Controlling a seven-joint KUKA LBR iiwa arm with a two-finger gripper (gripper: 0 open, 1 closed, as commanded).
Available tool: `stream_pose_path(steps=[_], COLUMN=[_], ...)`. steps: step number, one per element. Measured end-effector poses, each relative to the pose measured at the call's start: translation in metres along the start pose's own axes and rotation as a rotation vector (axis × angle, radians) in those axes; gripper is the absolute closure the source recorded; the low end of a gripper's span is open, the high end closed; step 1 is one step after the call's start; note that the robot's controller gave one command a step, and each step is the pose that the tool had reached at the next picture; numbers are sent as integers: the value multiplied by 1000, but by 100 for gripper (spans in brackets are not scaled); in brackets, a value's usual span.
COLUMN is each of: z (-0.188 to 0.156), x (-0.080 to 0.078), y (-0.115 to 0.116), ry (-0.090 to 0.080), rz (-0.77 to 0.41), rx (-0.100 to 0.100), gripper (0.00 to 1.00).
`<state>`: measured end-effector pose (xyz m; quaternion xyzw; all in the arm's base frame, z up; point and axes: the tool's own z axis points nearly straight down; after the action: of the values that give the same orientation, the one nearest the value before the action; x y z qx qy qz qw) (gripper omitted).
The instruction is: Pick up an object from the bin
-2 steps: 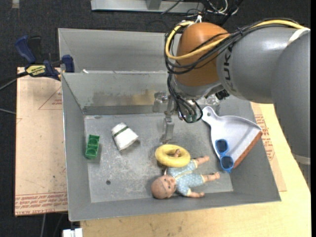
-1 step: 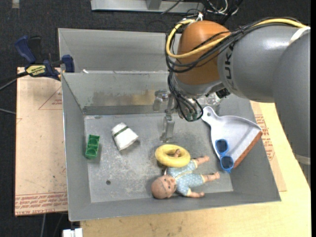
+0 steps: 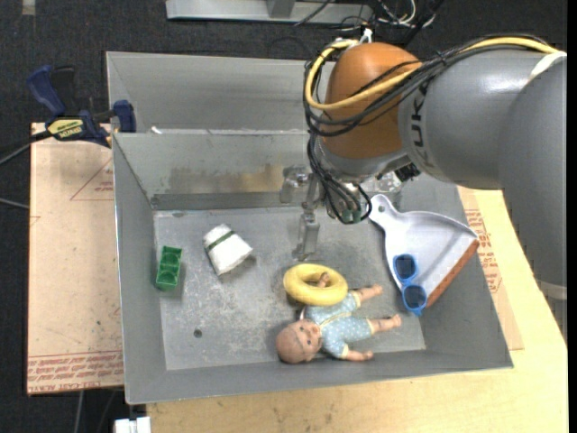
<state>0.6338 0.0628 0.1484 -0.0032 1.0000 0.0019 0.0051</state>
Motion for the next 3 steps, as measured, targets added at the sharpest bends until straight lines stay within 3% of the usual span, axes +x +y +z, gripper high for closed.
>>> stream_pose_path(steps=[1,2,3], z=[33,53,59], x=[-2,22,32], y=[-9,-16,-36], ry=[12,1,2], rz=[-161,-216,-39], rx=[4,-1,0], gripper=[0,0,0])
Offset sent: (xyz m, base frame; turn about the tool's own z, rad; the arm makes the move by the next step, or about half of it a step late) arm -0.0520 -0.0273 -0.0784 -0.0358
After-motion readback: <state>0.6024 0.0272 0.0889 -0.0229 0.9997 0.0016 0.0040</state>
